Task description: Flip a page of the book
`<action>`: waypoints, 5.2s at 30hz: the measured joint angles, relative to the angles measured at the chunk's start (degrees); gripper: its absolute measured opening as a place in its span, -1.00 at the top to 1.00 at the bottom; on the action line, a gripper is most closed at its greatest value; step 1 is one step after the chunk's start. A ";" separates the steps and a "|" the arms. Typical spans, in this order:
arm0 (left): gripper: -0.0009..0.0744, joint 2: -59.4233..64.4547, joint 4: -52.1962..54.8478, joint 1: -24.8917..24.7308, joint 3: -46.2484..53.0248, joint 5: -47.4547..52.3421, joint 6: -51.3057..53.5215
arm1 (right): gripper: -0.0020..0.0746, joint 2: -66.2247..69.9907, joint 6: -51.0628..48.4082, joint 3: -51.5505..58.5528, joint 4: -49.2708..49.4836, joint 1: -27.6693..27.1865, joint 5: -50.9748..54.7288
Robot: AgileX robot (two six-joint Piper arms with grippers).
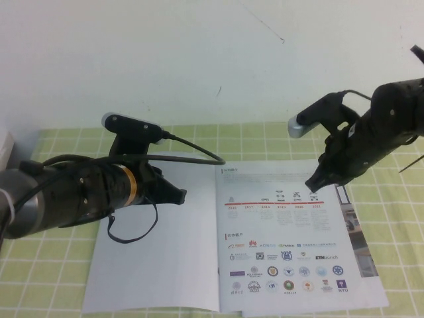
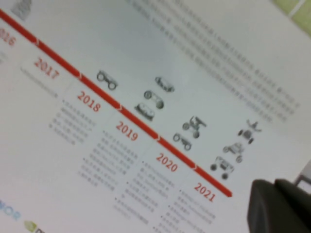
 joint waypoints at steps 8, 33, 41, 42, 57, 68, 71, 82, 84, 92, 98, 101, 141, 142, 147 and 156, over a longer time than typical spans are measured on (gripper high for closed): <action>0.99 -11.74 0.88 0.00 0.00 2.02 0.00 | 0.96 -19.84 -1.03 14.24 4.60 0.00 -17.56; 0.99 -65.94 -0.77 0.00 31.27 5.58 -2.12 | 0.96 -71.24 -2.03 38.99 15.14 0.00 -8.54; 0.99 -73.41 -0.77 0.00 36.59 7.94 -2.12 | 0.96 -71.98 -6.41 38.99 21.75 0.00 -6.10; 0.99 -73.52 -0.77 0.00 36.98 7.94 -2.12 | 0.96 -71.98 -6.64 38.99 21.99 0.00 -5.44; 0.99 -73.52 -0.61 0.00 37.11 8.03 -2.12 | 0.96 -72.11 -6.89 38.99 22.52 0.00 1.14; 0.99 -73.52 -0.27 0.00 37.15 8.03 -2.12 | 0.96 -72.23 -6.89 39.16 22.35 0.00 6.13; 0.99 -73.52 -0.16 0.00 37.15 8.03 -2.12 | 0.96 -72.45 -5.75 40.24 18.18 0.00 5.58; 0.99 -73.52 -0.04 0.00 37.15 8.03 -2.12 | 0.96 -81.46 -4.67 49.58 14.09 -0.11 -12.07; 0.99 -73.52 0.04 0.00 37.15 8.03 -2.12 | 0.96 -82.65 -4.27 53.87 12.78 -0.76 -19.19; 0.99 -73.52 0.18 0.00 37.15 8.03 -2.12 | 0.96 -97.86 -3.66 68.54 10.24 -11.88 -27.28; 0.99 -73.52 0.18 0.00 37.15 8.03 -2.12 | 0.96 -108.69 -2.06 77.54 8.00 -23.90 -27.19; 0.99 -73.52 0.18 0.00 37.15 8.03 -2.12 | 0.96 -111.98 2.42 80.81 3.66 -27.20 -25.90; 0.99 -73.52 8.02 0.00 37.68 9.93 -2.12 | 0.96 -113.43 15.39 80.94 -4.41 -27.38 -14.75; 0.99 -73.52 8.18 0.00 38.12 9.81 -2.12 | 0.96 -113.43 15.39 80.94 -4.41 -27.38 -14.75; 0.99 -74.71 -8.54 0.00 41.73 14.45 2.63 | 0.96 -113.43 15.48 80.94 -4.41 -27.38 -14.75; 0.99 -90.50 -35.84 7.51 48.81 24.75 25.63 | 0.96 -113.43 15.48 80.94 -4.41 -27.38 -14.75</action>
